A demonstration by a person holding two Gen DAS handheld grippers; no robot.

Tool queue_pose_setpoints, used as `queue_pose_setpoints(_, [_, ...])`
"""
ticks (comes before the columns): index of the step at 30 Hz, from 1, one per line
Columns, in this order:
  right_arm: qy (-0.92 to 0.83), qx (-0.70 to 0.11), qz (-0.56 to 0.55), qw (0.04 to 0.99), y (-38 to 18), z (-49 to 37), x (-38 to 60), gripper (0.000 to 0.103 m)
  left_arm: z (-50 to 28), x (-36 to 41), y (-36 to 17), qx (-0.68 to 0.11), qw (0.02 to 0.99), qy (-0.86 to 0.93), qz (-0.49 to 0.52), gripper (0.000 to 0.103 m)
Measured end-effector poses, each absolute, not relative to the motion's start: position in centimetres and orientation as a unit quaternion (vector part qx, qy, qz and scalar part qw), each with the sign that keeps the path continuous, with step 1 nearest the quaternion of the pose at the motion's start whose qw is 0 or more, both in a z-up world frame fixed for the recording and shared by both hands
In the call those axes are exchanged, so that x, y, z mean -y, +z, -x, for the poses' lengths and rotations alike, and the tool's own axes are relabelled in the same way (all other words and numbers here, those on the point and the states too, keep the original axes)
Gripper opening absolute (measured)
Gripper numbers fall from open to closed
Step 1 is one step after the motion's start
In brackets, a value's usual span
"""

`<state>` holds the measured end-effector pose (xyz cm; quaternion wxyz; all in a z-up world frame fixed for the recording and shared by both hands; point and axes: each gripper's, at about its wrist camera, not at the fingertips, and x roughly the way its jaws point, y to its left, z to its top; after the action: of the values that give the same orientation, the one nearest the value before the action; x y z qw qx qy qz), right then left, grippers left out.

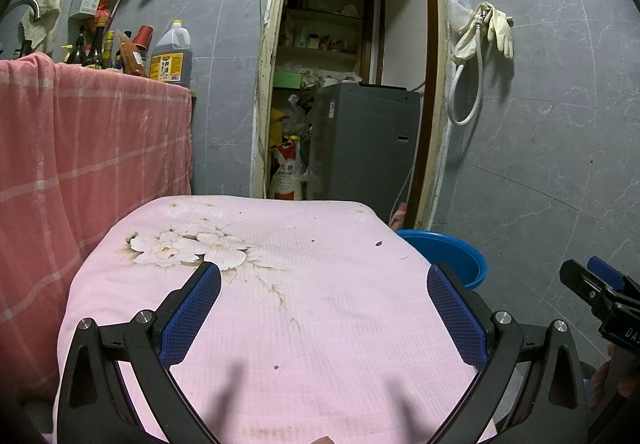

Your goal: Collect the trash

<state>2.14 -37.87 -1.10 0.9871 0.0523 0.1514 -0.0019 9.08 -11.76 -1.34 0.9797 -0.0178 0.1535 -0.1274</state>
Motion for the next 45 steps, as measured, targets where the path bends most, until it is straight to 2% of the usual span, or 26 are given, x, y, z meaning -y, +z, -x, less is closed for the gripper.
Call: queue_pose_setpoints(45, [-0.002, -0.153, -0.054, 0.987, -1.09, -2.13, 37.88, 0.103, -8.91, 11.88, -1.66, -0.159, 0.982, -0.104, 0.014, 0.101])
